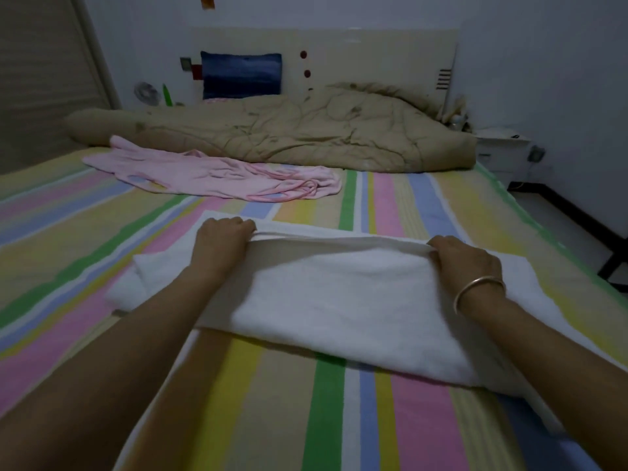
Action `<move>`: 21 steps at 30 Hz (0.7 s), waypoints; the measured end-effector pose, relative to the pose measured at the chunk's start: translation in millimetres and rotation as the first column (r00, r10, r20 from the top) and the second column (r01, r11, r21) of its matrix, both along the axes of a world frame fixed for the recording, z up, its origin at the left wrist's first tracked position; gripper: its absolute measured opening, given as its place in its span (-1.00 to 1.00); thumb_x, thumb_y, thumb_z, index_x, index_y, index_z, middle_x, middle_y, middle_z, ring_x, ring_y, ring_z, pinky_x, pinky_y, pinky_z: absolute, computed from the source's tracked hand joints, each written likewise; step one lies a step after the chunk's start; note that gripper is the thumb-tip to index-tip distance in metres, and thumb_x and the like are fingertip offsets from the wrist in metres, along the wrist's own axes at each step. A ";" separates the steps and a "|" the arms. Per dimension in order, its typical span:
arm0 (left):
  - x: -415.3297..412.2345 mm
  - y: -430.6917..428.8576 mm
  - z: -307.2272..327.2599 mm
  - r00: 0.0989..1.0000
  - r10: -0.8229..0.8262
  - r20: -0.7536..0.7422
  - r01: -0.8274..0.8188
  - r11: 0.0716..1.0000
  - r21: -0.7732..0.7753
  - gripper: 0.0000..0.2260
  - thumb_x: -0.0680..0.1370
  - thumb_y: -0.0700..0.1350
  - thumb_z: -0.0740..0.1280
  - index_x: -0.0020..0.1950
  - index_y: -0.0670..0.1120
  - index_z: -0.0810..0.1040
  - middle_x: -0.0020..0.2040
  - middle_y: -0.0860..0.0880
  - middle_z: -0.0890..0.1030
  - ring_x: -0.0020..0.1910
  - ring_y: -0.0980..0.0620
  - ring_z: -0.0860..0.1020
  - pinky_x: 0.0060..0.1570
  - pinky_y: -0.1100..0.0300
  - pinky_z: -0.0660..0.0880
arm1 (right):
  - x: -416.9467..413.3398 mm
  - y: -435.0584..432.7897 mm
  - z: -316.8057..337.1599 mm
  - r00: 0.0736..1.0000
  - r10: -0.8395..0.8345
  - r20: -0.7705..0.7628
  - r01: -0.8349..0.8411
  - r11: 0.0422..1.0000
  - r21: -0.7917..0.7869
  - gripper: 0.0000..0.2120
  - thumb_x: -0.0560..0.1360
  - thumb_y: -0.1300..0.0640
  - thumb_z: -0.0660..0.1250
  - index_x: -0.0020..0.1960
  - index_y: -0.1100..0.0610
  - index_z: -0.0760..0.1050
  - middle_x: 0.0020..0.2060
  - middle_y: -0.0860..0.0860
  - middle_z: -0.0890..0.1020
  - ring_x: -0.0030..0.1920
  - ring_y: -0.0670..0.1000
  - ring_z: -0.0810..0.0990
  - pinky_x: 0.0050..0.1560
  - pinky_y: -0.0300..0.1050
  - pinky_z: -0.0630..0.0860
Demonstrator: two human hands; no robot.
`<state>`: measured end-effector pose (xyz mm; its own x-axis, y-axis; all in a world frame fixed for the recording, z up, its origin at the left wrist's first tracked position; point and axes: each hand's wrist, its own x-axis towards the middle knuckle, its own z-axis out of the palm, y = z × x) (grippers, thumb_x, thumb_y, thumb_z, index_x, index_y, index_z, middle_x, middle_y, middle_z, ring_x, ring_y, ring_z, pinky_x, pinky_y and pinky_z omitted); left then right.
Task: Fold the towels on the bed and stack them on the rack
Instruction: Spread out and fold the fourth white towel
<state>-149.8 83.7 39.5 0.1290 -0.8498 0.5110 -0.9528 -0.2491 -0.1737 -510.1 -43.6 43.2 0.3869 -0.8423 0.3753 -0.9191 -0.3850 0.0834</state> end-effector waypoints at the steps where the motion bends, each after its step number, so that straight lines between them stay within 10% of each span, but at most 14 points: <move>1: 1.2 -9.2 2.4 1.000 -0.010 0.019 0.010 1.000 0.023 -0.80 0.22 -0.34 0.47 -0.22 -0.14 0.60 -0.40 -0.15 0.54 -0.46 -0.19 0.54 -0.45 0.16 0.27 | -0.9 -9.9 -2.3 1.000 -0.015 -0.009 0.015 1.000 -0.013 -0.78 0.62 0.14 0.10 0.22 -0.01 0.41 0.11 0.04 0.54 -0.01 0.17 0.58 -0.20 -0.09 0.34; 9: 37.3 -53.7 -20.3 0.963 0.242 0.121 -0.264 0.937 0.228 -0.81 0.55 -0.21 0.20 0.14 -0.07 0.47 0.04 -0.07 0.59 0.07 -0.13 0.55 -0.03 0.07 0.35 | 25.3 -51.2 -39.3 0.979 -0.149 -0.142 0.160 0.985 0.070 -0.73 0.61 0.03 0.07 0.23 -0.07 0.45 0.13 0.00 0.55 0.13 0.08 0.53 0.04 -0.07 0.42; 15: 89.1 -30.1 -34.1 0.877 0.473 0.085 -0.478 0.837 0.267 -0.76 0.53 -0.20 0.19 0.19 -0.11 0.42 0.09 -0.08 0.57 0.11 -0.14 0.53 0.16 0.05 0.32 | 84.9 -38.7 -56.7 0.982 -0.137 -0.129 0.154 0.978 0.140 -0.67 0.56 0.17 0.06 0.31 0.02 0.34 0.22 0.04 0.47 0.24 0.11 0.44 0.19 0.00 0.36; 21: 137.9 -29.6 -31.7 0.778 0.420 -0.468 -0.318 0.905 0.282 -0.87 0.49 -0.06 0.35 -0.05 -0.10 0.54 0.01 -0.18 0.63 0.05 -0.19 0.59 -0.09 0.09 0.44 | 163.0 -23.3 -59.4 0.999 0.042 -0.010 -0.040 0.987 0.154 -0.74 0.61 0.11 0.08 0.25 0.03 0.43 0.15 0.02 0.52 0.17 0.10 0.45 0.13 0.00 0.37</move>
<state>-11.9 54.1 7.8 0.6477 -0.7511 0.1275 -0.7560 -0.6129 0.2300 -347.2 -67.0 -16.2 0.4265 -0.8729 0.2372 -0.9014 -0.4318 0.0320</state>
